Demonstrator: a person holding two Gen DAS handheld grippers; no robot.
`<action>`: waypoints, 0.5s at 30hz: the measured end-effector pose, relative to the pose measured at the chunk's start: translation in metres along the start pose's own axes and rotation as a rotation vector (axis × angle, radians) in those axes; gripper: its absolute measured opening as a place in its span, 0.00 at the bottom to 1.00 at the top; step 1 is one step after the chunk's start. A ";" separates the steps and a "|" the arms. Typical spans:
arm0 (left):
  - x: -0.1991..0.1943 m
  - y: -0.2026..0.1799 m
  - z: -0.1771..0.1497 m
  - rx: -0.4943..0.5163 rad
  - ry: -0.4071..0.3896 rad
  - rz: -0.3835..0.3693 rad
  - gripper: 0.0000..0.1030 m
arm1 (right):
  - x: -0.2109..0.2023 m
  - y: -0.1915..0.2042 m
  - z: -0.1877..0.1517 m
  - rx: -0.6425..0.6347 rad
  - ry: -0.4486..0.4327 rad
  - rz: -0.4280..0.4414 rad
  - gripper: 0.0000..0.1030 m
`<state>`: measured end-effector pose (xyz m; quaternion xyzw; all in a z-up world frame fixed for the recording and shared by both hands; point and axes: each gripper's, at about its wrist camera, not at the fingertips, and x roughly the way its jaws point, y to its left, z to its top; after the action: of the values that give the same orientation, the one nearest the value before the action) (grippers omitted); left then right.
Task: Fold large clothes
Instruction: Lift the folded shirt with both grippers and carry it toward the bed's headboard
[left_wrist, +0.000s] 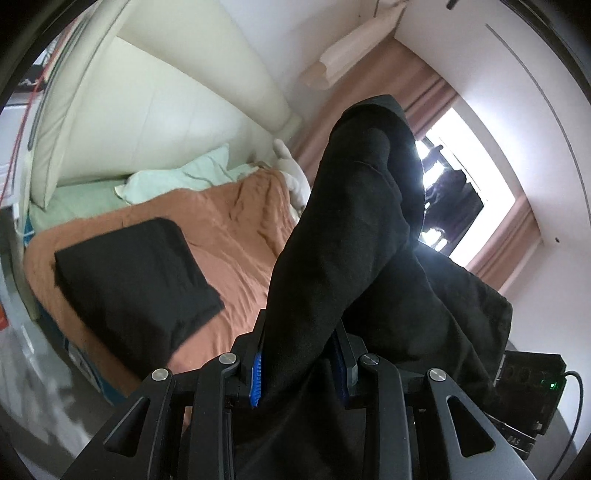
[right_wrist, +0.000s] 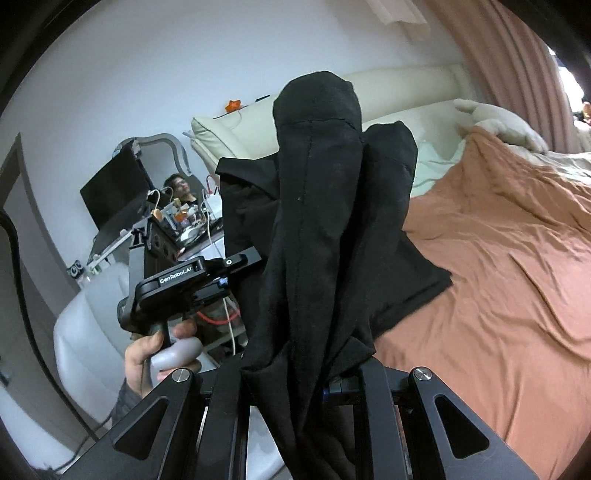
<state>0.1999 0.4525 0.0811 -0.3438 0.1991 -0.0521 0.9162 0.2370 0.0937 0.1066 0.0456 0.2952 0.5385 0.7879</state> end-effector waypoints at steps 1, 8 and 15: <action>0.007 0.005 0.011 0.005 -0.002 0.002 0.29 | 0.008 -0.004 0.007 0.002 0.002 0.009 0.14; 0.039 0.040 0.068 0.015 0.012 0.016 0.29 | 0.069 -0.026 0.043 0.027 0.004 0.055 0.14; 0.046 0.087 0.101 -0.016 -0.002 0.040 0.29 | 0.138 -0.035 0.053 0.085 0.023 0.147 0.15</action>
<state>0.2787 0.5697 0.0785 -0.3473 0.2055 -0.0318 0.9144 0.3267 0.2128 0.0789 0.0944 0.3229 0.5824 0.7400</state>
